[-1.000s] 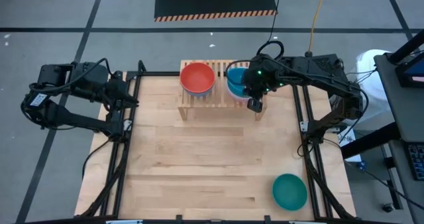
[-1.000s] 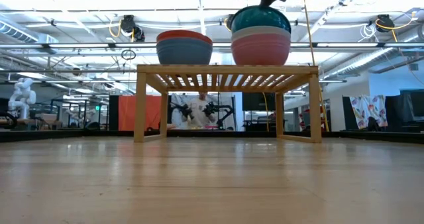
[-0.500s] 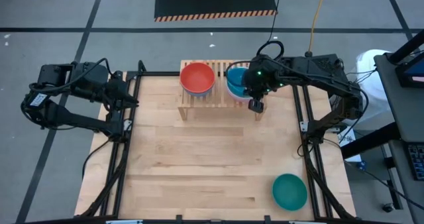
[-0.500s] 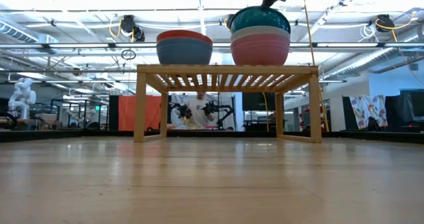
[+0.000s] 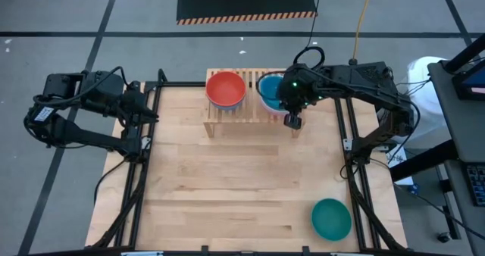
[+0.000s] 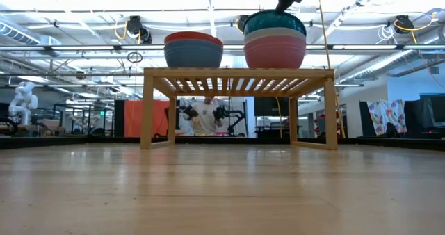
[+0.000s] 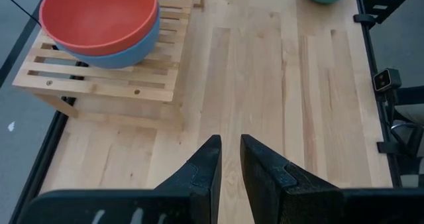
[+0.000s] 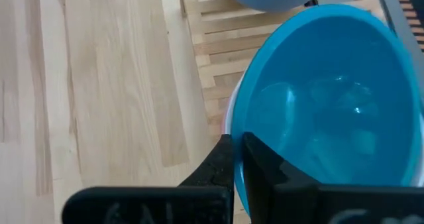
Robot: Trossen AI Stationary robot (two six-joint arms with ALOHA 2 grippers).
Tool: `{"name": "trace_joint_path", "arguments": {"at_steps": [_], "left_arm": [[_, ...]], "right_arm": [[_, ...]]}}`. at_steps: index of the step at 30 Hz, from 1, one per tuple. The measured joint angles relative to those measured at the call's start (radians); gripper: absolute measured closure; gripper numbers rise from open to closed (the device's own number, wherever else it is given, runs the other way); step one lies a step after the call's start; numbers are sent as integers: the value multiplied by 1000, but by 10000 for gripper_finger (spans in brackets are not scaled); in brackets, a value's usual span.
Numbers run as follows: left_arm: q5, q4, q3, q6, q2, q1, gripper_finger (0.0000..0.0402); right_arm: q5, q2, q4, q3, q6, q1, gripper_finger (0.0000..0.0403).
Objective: Place and stack bowls onto a shelf
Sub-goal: Stack the blue bowl on top of the white bowl on the shelf
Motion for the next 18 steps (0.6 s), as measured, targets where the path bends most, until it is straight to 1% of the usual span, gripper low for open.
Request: {"name": "trace_joint_path", "arguments": {"at_steps": [14, 18], "left_arm": [[-1, 0, 0, 1, 0, -1, 339], [-1, 0, 0, 1, 0, 0, 339]], "right_arm": [[-8, 24, -25, -1, -16, 0, 402], [-27, 24, -19, -1, -4, 0, 388]]}}
